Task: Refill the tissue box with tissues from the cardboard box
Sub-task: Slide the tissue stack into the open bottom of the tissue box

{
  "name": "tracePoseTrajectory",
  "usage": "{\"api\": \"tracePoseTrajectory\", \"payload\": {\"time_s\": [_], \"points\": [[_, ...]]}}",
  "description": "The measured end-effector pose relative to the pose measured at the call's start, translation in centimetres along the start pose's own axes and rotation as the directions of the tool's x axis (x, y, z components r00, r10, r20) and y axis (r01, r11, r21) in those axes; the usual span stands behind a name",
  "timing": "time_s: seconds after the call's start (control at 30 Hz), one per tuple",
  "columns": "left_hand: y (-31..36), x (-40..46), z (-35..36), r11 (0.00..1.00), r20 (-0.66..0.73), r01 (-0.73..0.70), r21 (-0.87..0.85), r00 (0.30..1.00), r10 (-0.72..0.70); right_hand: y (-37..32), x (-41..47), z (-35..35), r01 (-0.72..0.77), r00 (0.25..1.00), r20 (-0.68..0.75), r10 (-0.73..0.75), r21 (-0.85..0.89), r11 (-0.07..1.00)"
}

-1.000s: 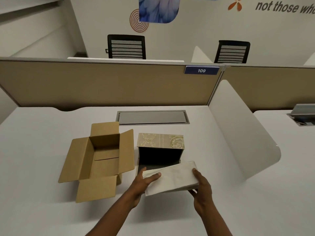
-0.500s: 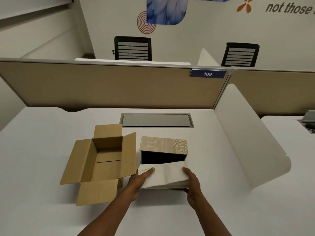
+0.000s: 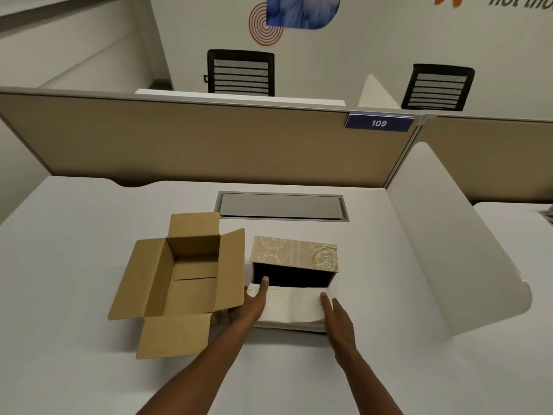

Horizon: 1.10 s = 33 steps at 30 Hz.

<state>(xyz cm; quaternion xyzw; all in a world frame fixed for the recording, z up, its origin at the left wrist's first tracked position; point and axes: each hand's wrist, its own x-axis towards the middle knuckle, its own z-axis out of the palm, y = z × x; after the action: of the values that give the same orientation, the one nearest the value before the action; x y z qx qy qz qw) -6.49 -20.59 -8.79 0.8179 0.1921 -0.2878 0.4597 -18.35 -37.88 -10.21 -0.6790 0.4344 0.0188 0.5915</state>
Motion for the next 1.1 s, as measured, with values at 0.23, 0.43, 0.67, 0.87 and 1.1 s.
{"api": "tracePoseTrajectory", "payload": {"time_s": [0.23,0.43,0.67,0.87,1.1], "points": [[-2.7,-1.1,-0.3,0.993,0.052,-0.020,-0.115,0.998,0.027,-1.0,0.0,-1.0,-0.035,0.999,-0.004,0.035,-0.033,0.999],[-1.6,-0.3,-0.5,0.993,0.047,-0.087,0.084,0.995,0.083,-1.8,-0.5,0.4,0.051,0.996,-0.061,-0.067,-0.245,0.968],[-1.6,-0.2,-0.7,0.980,0.047,-0.122,0.158,0.992,0.116,-2.0,-0.7,0.2,0.038,0.996,-0.066,-0.057,-0.256,0.966],[-2.1,-0.6,0.2,0.991,0.046,-0.102,0.091,0.994,0.098,-1.4,-0.7,0.9,-0.035,0.997,-0.081,0.016,-0.240,0.970],[-1.8,0.8,-0.4,0.974,0.021,-0.087,0.210,0.996,0.085,-1.7,-0.9,1.2,0.067,0.988,-0.112,-0.107,-0.316,0.946]]}}
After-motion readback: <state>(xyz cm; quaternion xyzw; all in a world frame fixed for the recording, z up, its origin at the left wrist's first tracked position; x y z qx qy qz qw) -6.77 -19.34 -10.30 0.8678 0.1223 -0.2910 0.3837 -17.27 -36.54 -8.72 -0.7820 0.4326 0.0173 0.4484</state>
